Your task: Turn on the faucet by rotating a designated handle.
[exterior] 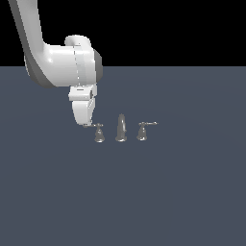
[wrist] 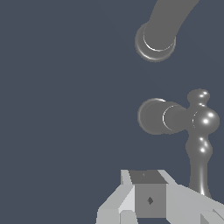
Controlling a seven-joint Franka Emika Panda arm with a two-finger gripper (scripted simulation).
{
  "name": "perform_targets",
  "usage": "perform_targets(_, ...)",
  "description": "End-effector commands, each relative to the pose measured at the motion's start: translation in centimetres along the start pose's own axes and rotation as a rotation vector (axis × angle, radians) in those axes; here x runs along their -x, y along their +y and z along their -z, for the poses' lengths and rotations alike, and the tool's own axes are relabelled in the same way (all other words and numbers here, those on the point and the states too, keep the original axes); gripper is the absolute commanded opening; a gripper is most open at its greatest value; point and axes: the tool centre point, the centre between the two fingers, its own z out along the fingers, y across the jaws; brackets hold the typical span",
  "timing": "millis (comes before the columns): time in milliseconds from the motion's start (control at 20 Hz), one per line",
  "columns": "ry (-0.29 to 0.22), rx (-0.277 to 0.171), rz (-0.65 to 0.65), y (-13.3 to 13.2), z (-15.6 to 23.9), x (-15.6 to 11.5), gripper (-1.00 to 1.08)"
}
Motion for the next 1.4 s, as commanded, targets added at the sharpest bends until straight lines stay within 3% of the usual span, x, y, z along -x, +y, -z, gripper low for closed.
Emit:
perform_targets(0, 0.000, 0.000, 0.001, 0.8, 0.0, 0.4, -1.00)
perform_targets(350, -0.001, 0.000, 0.000, 2.6, 0.0, 1.4, -1.00)
perform_targets(400, 0.000, -0.007, -0.011, 1.9, 0.0, 0.5, -1.00)
perform_targets(1150, -0.001, 0.000, -0.001, 6.8, 0.0, 0.0, -1.00)
perform_targets(1250, -0.004, -0.017, -0.011, 5.6, 0.0, -0.4, -1.00)
perform_targets(1350, -0.004, -0.014, -0.009, 6.1, 0.0, -0.9, -1.00)
